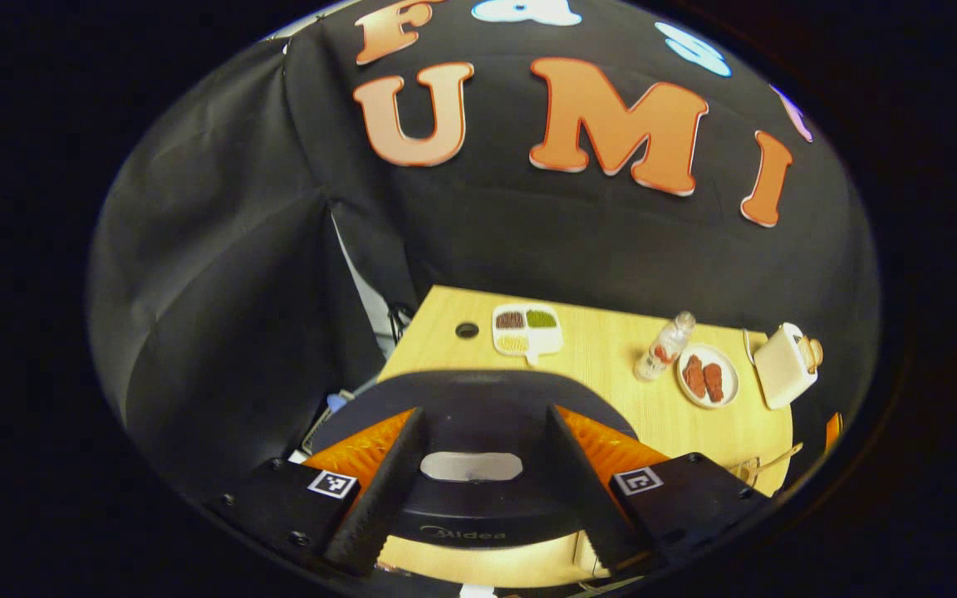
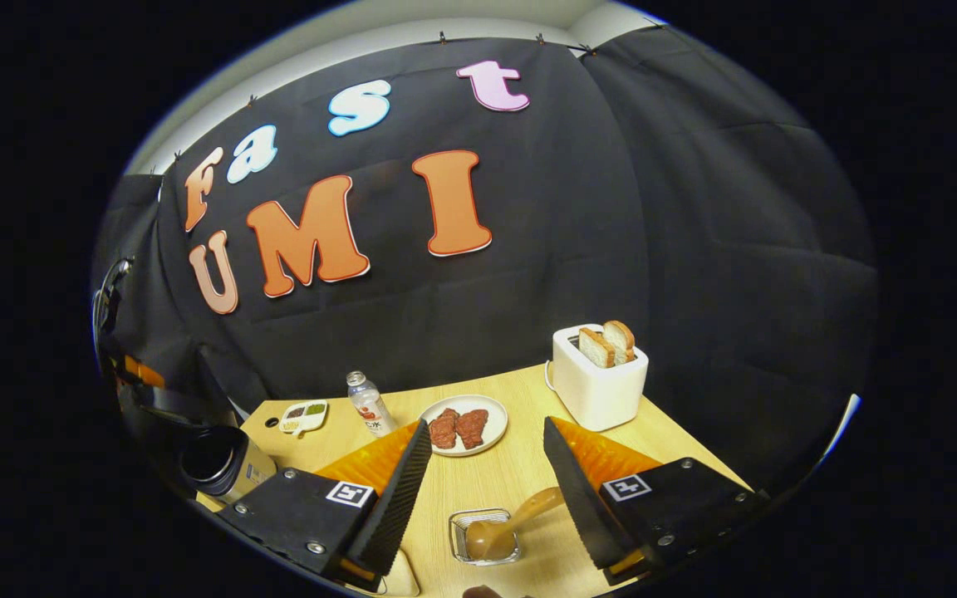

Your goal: Close the left gripper, press the button to open the rice cooker; take a wooden spoon from the chopstick holder with the right hand, scoop a spoonful of rice and pour it into the rice cooker, then put the wooden spoon back into the chopstick holder.

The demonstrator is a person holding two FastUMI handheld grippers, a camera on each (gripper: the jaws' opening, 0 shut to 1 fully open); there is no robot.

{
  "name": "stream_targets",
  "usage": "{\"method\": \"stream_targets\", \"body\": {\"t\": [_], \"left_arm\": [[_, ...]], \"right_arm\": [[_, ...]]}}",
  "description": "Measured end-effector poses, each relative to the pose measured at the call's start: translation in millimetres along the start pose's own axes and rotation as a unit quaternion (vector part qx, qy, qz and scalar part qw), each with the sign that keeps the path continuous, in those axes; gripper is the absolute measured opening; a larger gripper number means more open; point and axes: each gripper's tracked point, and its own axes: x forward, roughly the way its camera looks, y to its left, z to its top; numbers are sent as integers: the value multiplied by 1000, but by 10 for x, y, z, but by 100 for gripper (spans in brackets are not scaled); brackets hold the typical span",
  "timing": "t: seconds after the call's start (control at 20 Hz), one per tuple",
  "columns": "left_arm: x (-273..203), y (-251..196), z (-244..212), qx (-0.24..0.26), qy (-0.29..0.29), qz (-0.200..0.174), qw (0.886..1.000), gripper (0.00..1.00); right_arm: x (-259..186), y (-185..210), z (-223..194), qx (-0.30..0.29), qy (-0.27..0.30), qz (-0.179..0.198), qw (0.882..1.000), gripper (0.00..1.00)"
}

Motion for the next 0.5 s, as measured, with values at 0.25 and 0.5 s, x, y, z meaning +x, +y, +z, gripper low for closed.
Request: {"method": "stream_targets", "body": {"t": [0.25, 0.5], "left_arm": [[171, -22, -677, 1, 73, -7, 997, 92], [293, -50, -1065, -5, 160, 1, 987, 91]], "right_arm": [[40, 64, -37, -10, 4, 9, 1000, 85], [64, 233, 22, -37, -6, 27, 999, 85]]}}
